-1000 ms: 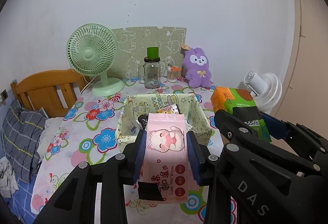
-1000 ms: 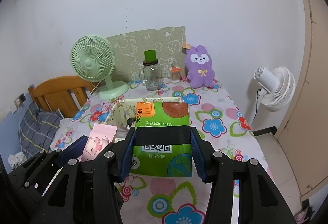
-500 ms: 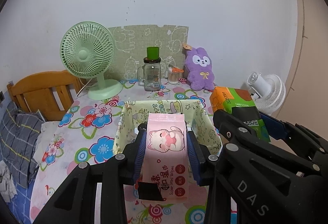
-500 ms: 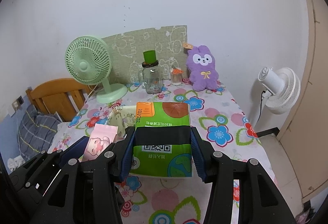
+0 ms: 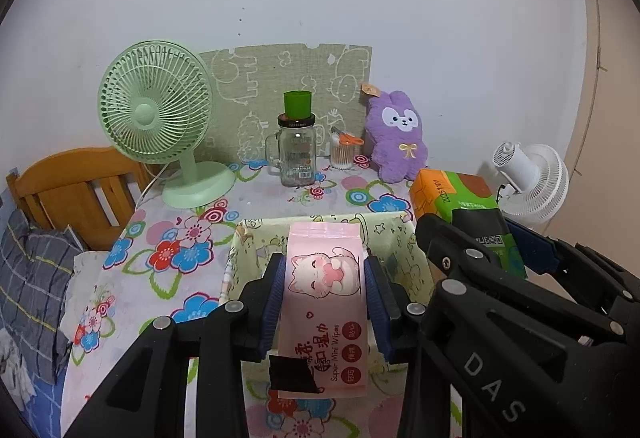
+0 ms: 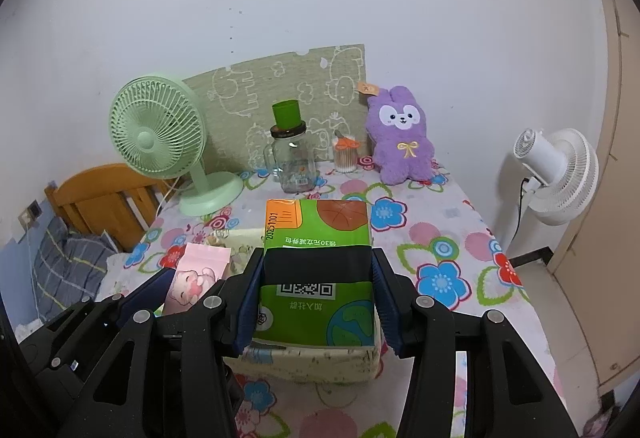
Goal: Organize soft objects
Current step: 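Lower both packs into the box and open both grippers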
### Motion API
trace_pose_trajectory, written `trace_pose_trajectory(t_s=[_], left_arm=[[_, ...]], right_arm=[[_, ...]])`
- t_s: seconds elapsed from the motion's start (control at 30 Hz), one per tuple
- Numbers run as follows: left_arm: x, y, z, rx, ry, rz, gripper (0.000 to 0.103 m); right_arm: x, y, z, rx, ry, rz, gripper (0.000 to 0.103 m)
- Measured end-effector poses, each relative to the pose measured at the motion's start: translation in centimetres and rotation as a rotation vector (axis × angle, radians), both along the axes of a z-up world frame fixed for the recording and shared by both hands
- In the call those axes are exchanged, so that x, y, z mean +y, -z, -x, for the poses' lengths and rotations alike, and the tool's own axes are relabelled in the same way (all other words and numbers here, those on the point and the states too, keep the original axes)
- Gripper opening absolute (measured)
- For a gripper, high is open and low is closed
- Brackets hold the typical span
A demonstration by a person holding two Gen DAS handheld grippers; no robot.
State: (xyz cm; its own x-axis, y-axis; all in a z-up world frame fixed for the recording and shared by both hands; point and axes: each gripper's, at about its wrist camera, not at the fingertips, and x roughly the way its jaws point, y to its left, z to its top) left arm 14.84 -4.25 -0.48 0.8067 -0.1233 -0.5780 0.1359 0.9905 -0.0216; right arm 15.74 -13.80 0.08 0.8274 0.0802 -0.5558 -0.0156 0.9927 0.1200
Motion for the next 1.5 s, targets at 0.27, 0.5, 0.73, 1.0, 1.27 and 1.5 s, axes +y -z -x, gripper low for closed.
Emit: trace_pose_trajectory(t_s=[0.27, 0.5, 0.73, 1.0, 1.27, 1.5], left_arm=[[-0.1, 0.9, -2.8, 0.004, -0.003, -0.012, 0.04], [0.4, 2.4, -5.1, 0.047, -0.009, 0.007, 0.04], [1.0, 4.3, -6.5, 0.114, -0.026, -0.001, 0.064], [1.8, 5.5, -6.8, 0.163, -0.045, -0.017, 0.07], [2.7, 6.0, -6.8, 0.182, -0.055, -0.027, 0.075], [2.3, 6.1, -6.5, 0.179, -0.033, -0.038, 0.079]], right_arm=[[-0.2, 1.0, -3.0, 0.019, 0.0, -0.009, 0.054], [0.0, 2.2, -5.3, 0.043, -0.007, -0.007, 0.054], [0.6, 3.9, -7.0, 0.079, -0.032, -0.007, 0.054], [1.6, 5.4, -7.8, 0.11, -0.077, -0.005, 0.054], [2.7, 6.3, -8.5, 0.132, -0.13, -0.017, 0.055], [3.1, 7.1, -9.3, 0.157, -0.136, -0.003, 0.063]])
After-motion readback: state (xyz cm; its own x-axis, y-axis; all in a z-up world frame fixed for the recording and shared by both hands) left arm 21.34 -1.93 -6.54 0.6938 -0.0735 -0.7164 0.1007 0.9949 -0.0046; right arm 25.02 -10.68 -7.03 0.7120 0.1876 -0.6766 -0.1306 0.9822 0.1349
